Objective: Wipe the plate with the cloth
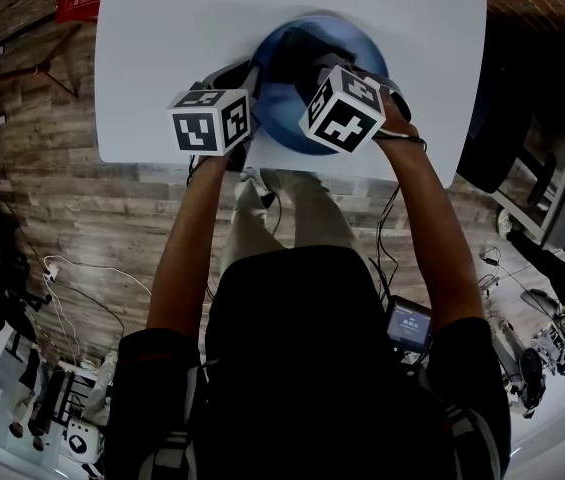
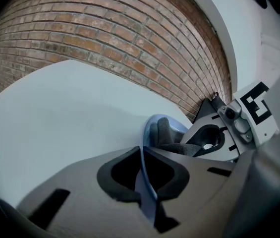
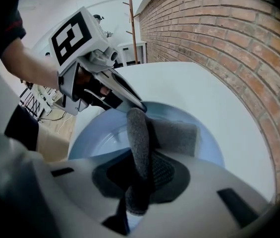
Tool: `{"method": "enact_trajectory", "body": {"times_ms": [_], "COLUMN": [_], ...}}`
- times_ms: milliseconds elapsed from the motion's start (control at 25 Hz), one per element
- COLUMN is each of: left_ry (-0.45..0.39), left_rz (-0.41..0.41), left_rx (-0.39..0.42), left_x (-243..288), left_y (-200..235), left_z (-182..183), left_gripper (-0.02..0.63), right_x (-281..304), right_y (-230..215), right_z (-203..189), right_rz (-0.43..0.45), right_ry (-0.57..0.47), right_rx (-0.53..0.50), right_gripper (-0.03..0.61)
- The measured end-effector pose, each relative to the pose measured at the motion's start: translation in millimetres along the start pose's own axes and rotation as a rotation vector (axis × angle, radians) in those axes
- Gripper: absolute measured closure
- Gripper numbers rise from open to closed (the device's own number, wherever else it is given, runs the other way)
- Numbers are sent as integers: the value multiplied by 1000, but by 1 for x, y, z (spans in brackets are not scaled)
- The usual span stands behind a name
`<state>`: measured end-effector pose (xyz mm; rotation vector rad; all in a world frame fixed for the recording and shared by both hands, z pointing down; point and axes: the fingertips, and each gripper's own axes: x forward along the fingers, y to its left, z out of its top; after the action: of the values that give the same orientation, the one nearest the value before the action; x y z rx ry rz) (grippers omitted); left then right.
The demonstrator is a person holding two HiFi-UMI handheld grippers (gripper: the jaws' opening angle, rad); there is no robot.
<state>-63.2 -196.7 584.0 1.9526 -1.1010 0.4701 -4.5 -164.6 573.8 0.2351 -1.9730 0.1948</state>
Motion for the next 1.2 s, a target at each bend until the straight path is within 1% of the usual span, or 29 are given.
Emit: {"method": "enact_trajectory", "body": {"times_ms": [440, 640, 800, 1200], "left_ry": [2, 0, 3, -2], "left_rz": [9, 9, 10, 14], "left_rx": [3, 5, -2, -10], "left_x": [1, 0, 0, 1], "left_y": [0, 0, 0, 1], "left_z": [-1, -1, -1, 0], "left_gripper": [584, 584, 584, 584], "right_x": [-8, -14, -18, -26], "right_y": [-16, -18, -18, -4], "right_z": [-21, -36, -47, -66], "right_rz": [-41, -54, -54, -41], "right_ry": [31, 42, 50, 76], "right_rx": [14, 41, 72, 88], "right_gripper": [520, 520, 520, 520]}}
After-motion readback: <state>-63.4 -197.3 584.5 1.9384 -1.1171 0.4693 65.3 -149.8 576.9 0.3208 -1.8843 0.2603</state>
